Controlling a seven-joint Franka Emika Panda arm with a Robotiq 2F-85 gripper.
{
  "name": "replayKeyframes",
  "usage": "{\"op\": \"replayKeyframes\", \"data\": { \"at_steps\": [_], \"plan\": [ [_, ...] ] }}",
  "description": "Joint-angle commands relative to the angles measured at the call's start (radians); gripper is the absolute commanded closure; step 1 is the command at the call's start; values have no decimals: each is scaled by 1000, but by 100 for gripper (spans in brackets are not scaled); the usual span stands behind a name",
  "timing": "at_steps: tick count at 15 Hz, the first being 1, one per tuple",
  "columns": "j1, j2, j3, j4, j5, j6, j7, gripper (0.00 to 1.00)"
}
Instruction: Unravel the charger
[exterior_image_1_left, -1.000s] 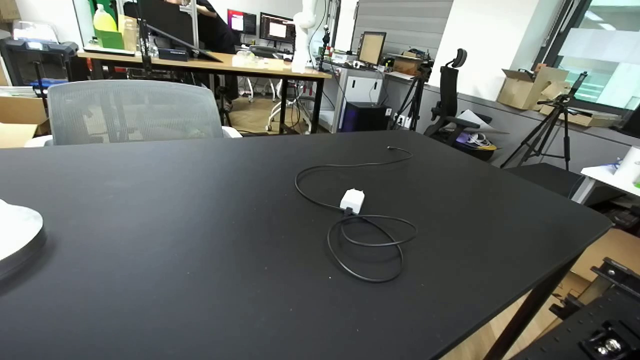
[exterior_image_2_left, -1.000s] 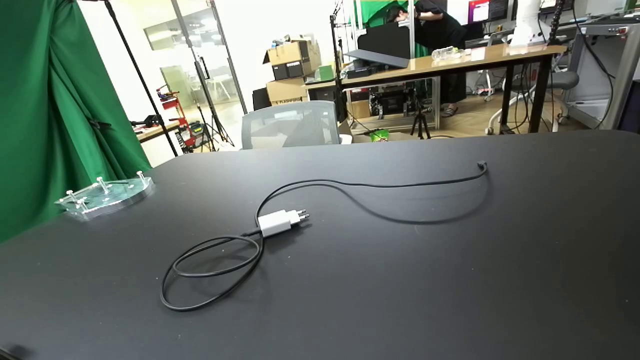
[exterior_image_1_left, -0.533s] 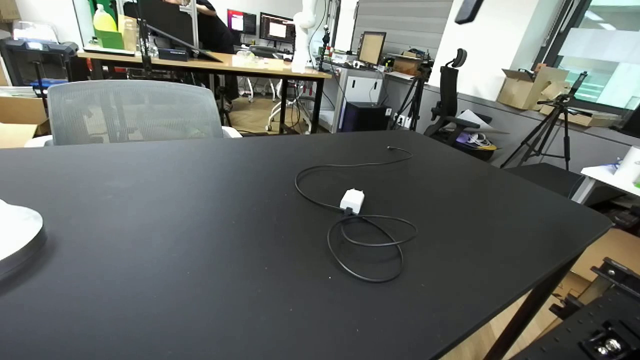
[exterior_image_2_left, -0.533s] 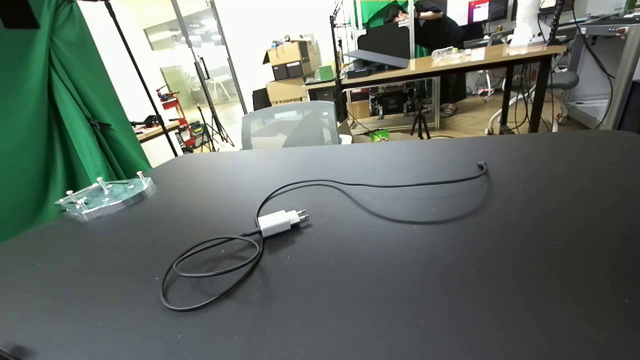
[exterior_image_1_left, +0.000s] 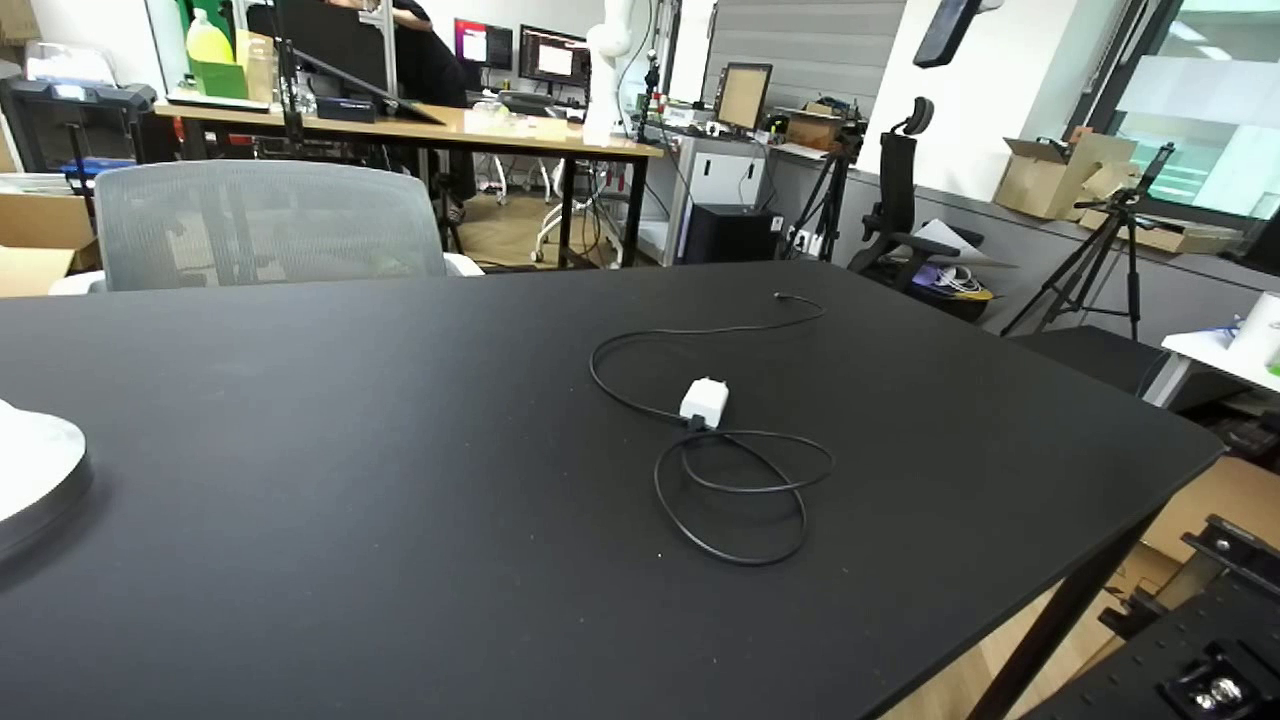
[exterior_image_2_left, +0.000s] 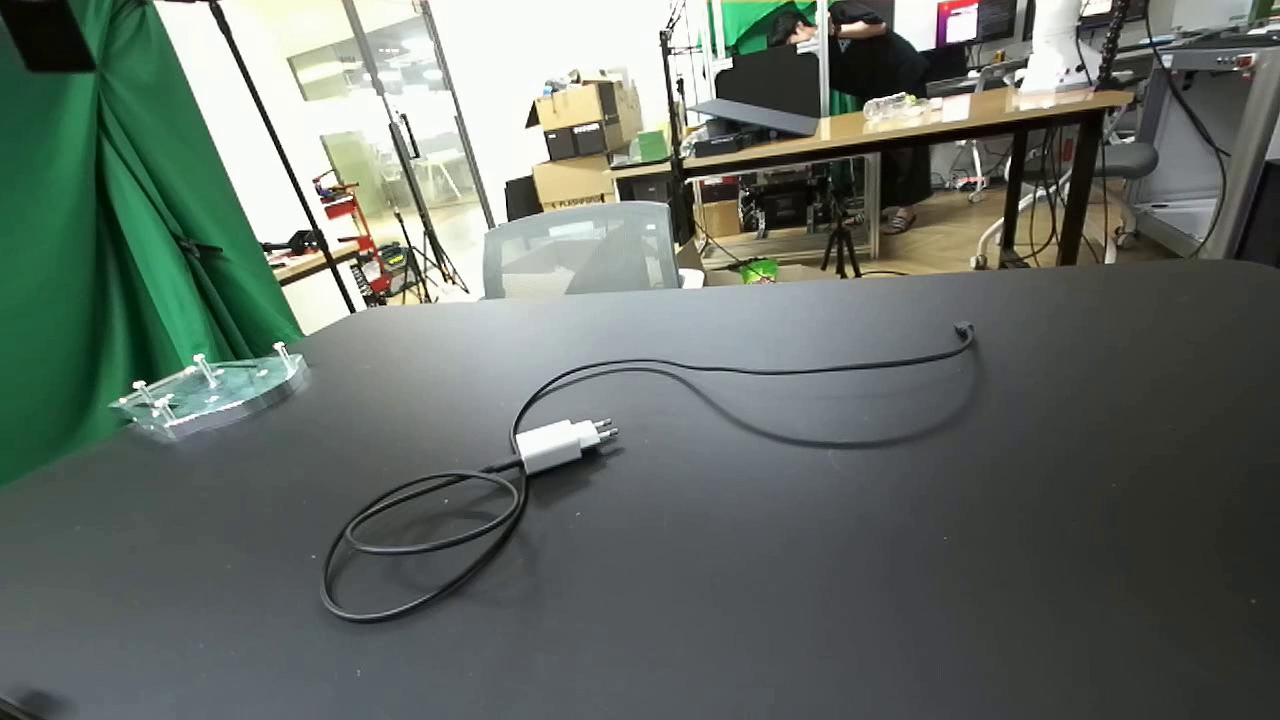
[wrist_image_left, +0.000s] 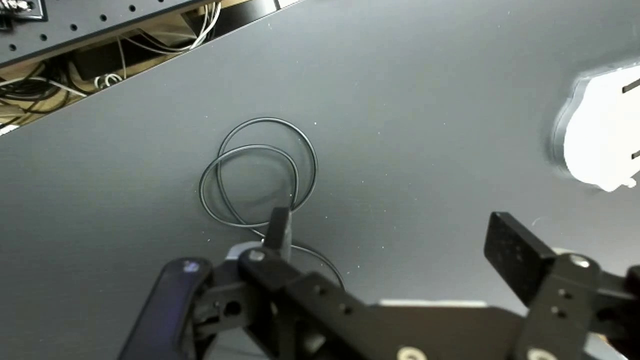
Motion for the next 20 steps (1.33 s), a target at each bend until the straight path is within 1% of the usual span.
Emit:
{"op": "replayKeyframes", "data": {
  "at_steps": [1, 3, 5, 6, 8, 10, 12, 13, 15, 16, 17, 19, 20],
  "plan": [
    [-41, 25, 13, -17, -41, 104, 58, 0],
    [-95, 45, 27, -38, -116, 218, 95, 0],
    [-158, 88, 33, -42, -204, 287, 145, 0],
    [-189, 111, 37, -40, -246, 298, 181, 0],
    [-233, 165, 35, -30, -309, 248, 238, 0],
    [-253, 216, 30, -20, -341, 196, 286, 0],
    [-225, 270, 1, 5, -299, 107, 280, 0],
    [-219, 216, -9, -37, -320, 174, 240, 0],
    [-214, 252, -14, -28, -318, 143, 249, 0],
    [-213, 262, -15, -25, -318, 142, 250, 0],
    [-207, 243, -9, -40, -322, 164, 263, 0],
    [-217, 269, -6, -37, -321, 245, 316, 0],
    [-229, 305, -11, -23, -323, 293, 329, 0]
  ]
}}
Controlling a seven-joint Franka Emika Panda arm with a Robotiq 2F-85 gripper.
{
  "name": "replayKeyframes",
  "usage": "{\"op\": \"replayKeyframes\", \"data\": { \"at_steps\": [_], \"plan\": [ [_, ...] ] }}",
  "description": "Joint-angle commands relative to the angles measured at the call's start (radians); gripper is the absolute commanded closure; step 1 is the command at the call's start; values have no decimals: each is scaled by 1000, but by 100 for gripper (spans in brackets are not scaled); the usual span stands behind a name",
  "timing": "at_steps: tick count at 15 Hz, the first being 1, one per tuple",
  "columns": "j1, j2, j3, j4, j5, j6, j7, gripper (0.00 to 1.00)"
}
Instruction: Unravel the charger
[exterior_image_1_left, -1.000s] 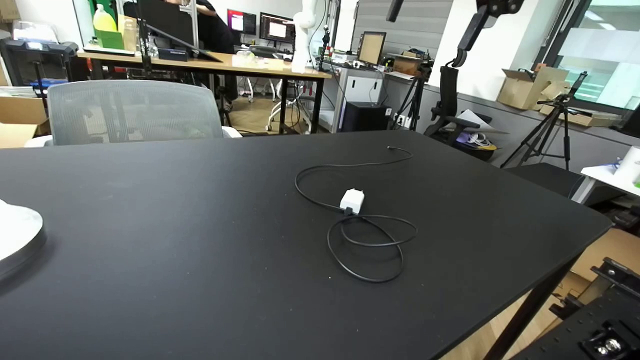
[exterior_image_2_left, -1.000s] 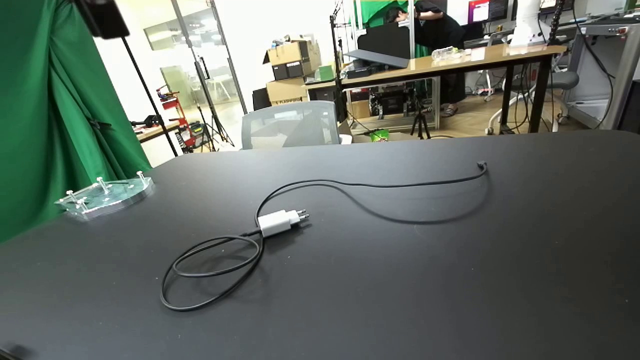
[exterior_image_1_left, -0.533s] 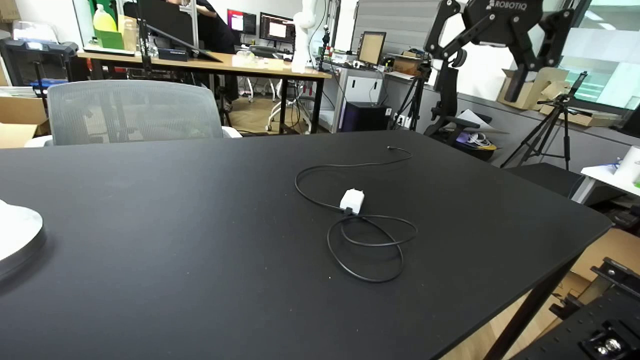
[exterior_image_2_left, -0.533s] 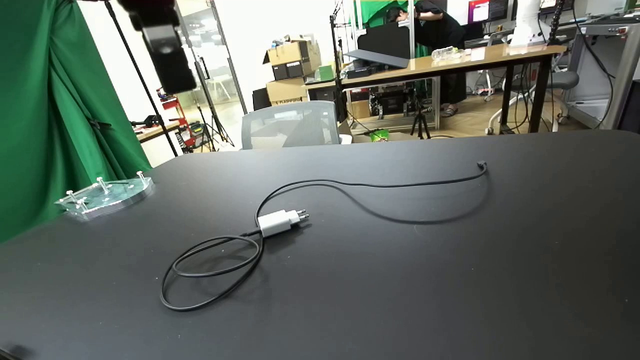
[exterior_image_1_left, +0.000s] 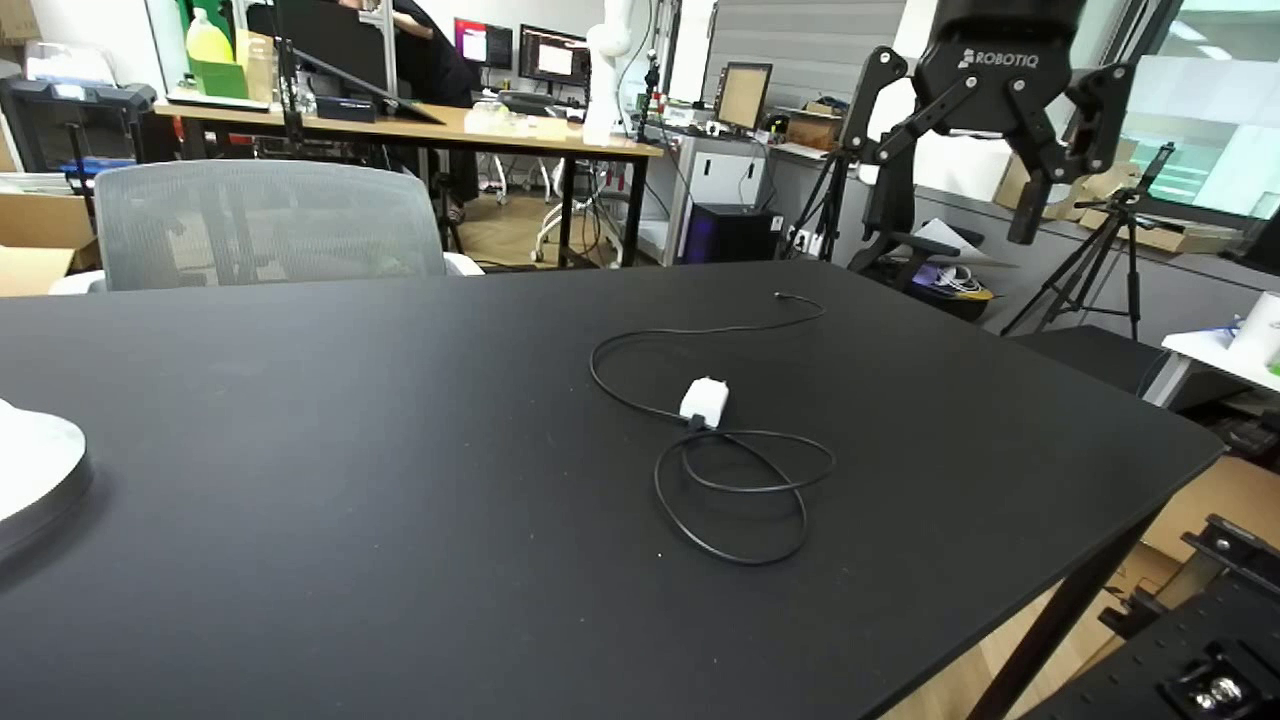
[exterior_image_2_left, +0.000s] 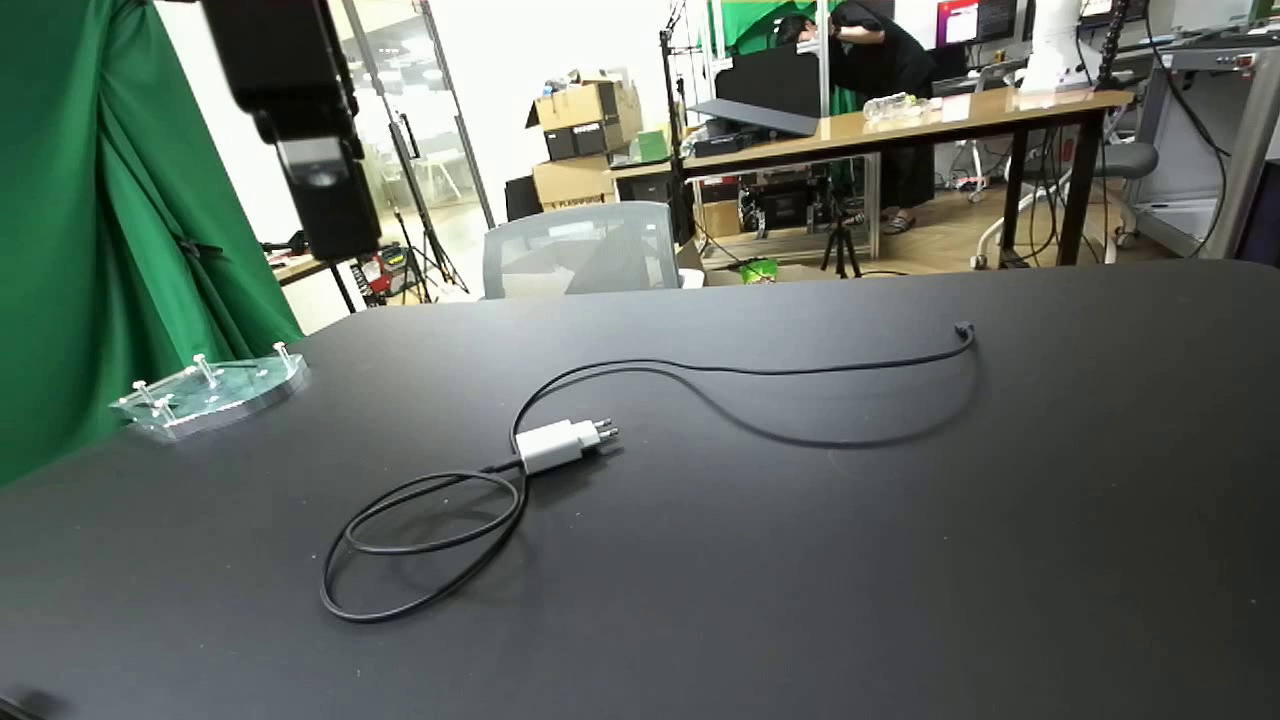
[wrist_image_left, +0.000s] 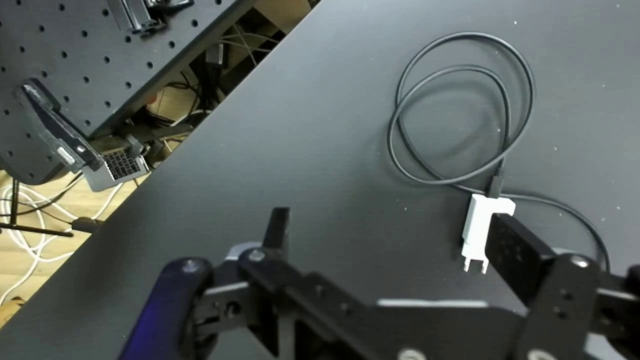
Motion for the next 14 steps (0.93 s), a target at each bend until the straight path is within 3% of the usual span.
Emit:
{"op": "replayKeyframes", "data": {
  "at_steps": [1, 8, 14],
  "plan": [
    [-11, 66, -19, 16, -18, 142, 96, 0],
    [-31, 338, -45, 91, -88, 423, 223, 0],
    [108, 554, -92, 215, -74, 455, 276, 0]
  ]
}}
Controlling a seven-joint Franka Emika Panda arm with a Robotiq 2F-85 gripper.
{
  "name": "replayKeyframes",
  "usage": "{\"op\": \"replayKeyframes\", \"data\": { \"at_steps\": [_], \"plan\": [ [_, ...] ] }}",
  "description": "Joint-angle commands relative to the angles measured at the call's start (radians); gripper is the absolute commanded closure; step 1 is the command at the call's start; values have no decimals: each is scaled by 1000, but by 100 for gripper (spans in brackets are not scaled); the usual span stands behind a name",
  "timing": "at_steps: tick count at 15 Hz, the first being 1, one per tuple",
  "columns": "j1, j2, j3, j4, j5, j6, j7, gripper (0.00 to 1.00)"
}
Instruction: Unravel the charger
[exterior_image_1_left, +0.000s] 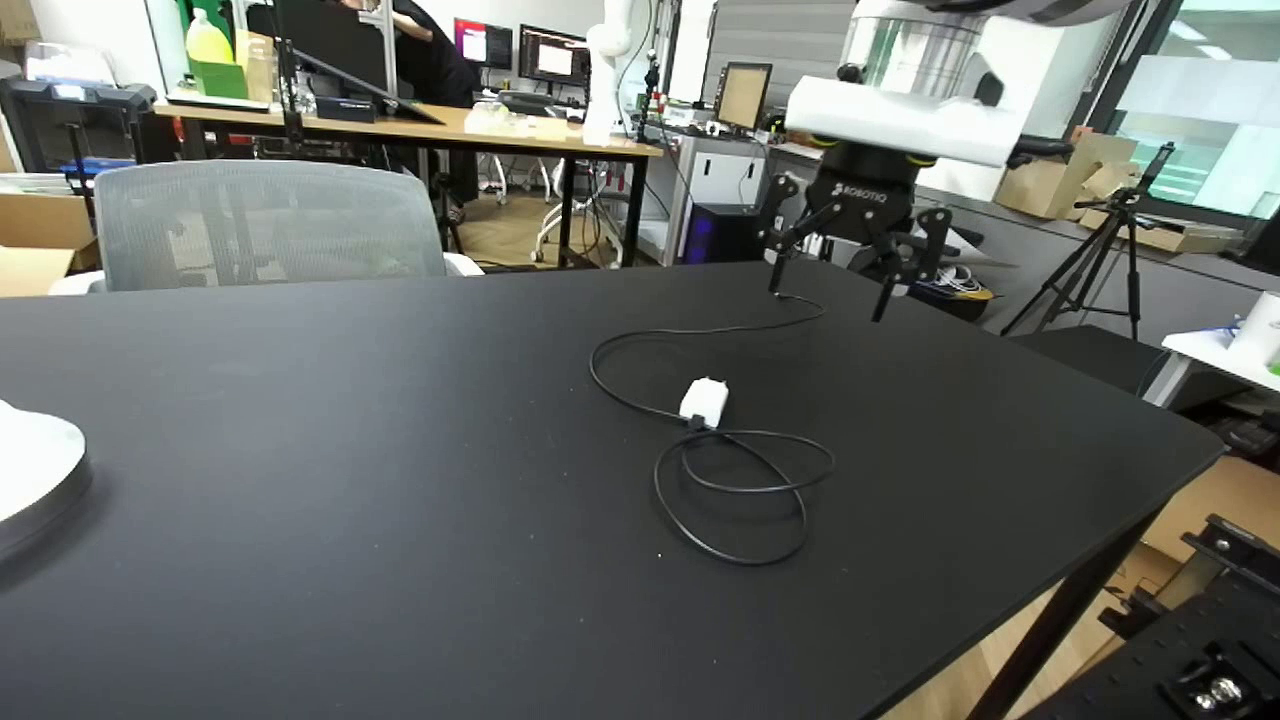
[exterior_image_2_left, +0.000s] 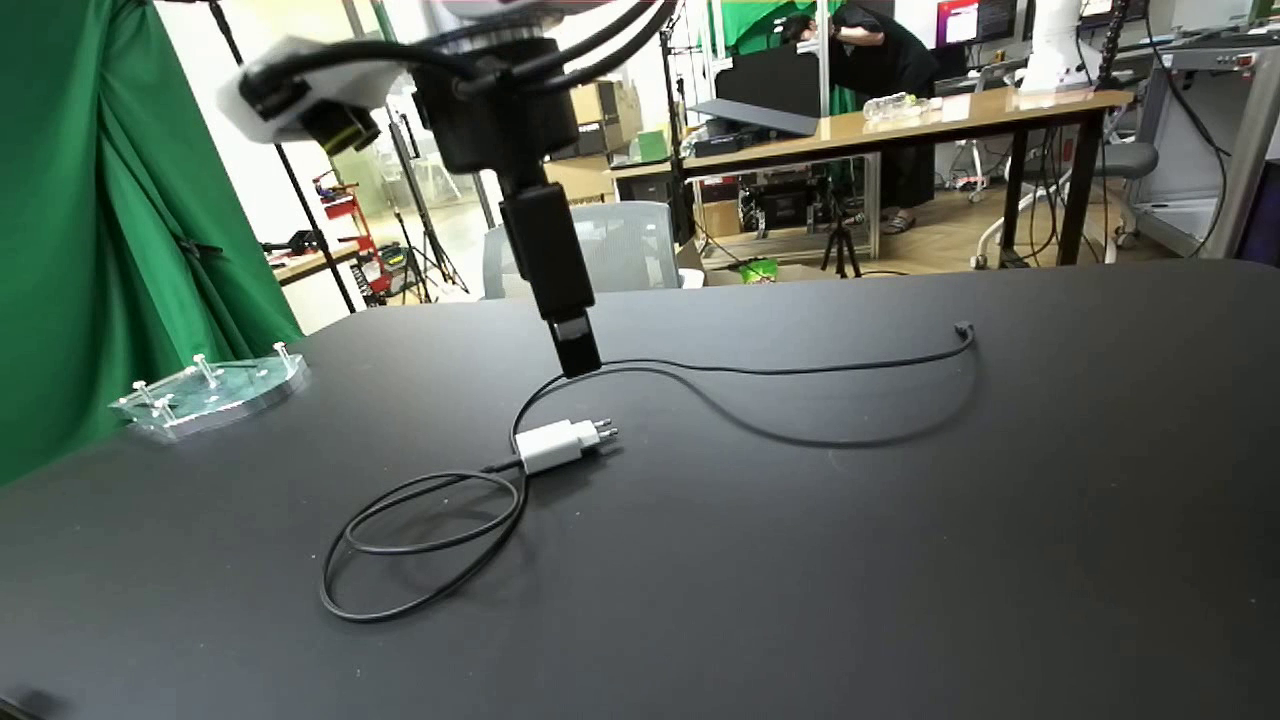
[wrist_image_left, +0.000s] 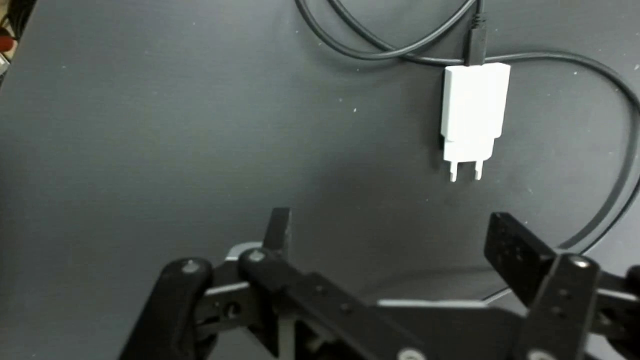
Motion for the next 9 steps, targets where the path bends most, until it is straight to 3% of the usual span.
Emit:
{"op": "replayKeyframes", "data": {
  "at_steps": [1, 9],
  "plan": [
    [106, 129, -48, 100, 2, -3, 76, 0],
    [238, 338, -97, 198, 132, 45, 71, 0]
  ]
}}
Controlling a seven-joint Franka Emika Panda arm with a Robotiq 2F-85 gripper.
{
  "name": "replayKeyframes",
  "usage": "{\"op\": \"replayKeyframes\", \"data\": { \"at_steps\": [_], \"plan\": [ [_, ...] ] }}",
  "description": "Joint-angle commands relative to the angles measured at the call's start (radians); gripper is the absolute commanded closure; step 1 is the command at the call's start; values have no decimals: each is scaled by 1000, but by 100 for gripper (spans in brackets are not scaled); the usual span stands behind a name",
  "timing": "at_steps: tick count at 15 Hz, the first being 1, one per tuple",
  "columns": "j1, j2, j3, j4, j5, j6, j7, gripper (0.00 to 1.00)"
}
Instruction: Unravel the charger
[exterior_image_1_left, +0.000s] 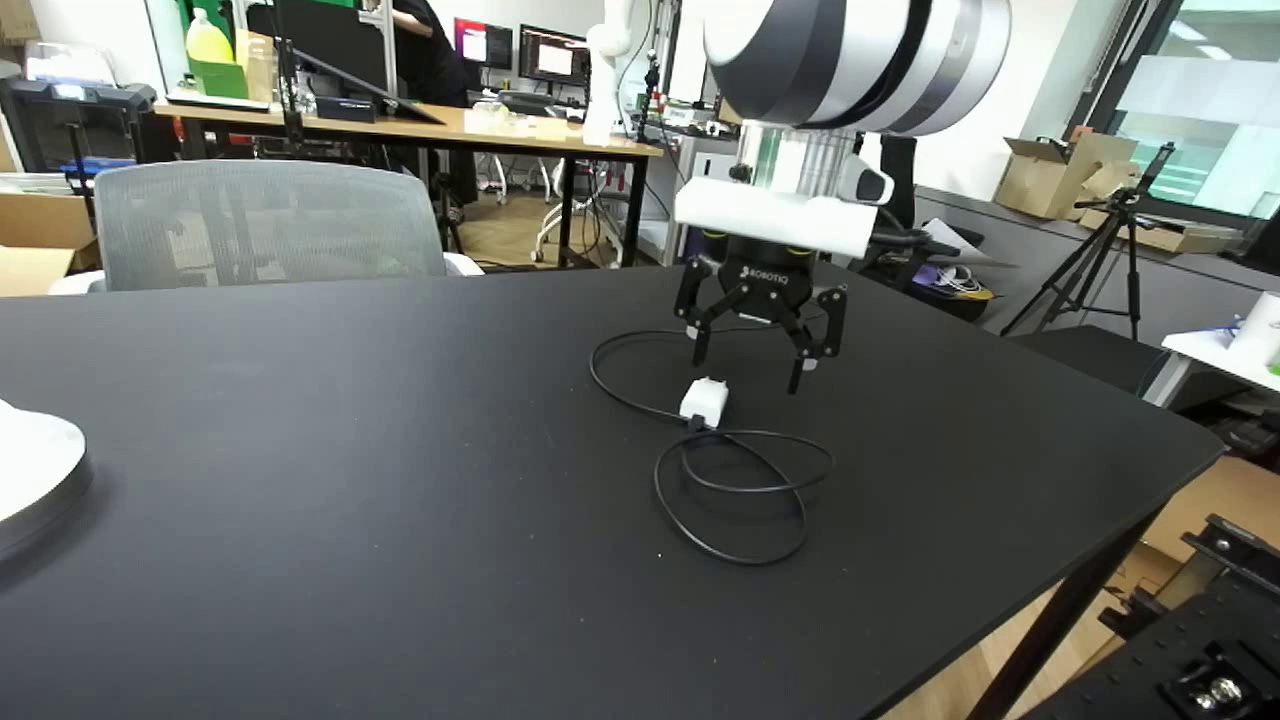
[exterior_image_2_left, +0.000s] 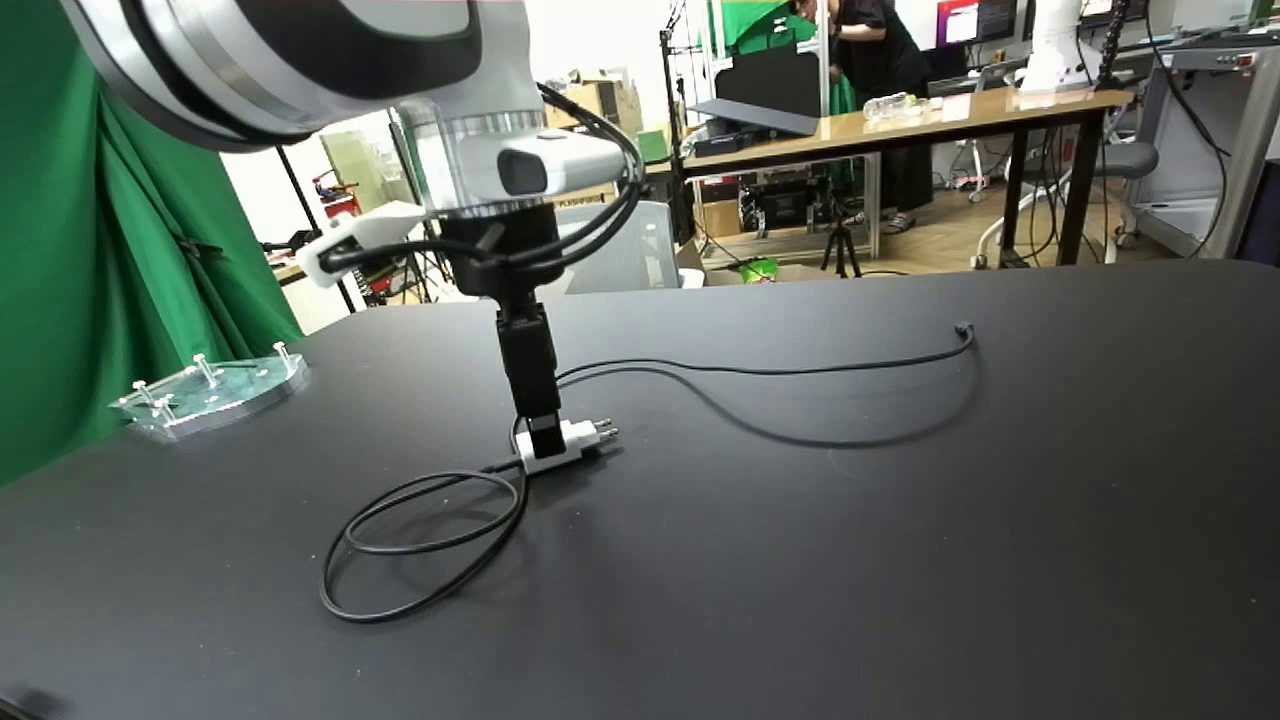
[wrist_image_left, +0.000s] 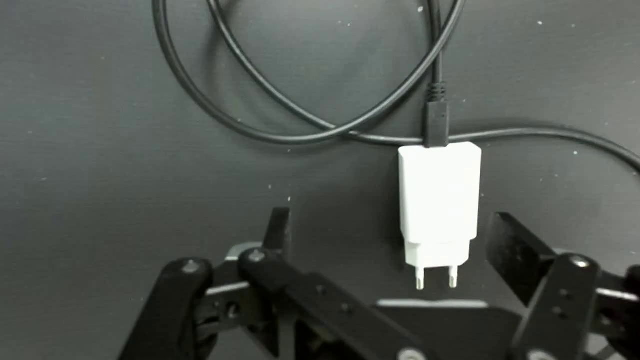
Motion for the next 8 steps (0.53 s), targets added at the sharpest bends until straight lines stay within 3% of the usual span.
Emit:
{"op": "replayKeyframes", "data": {
  "at_steps": [1, 8],
  "plan": [
    [47, 80, -21, 69, 57, 20, 8, 0],
    [64, 147, -24, 120, 123, 53, -28, 0]
  ]
}}
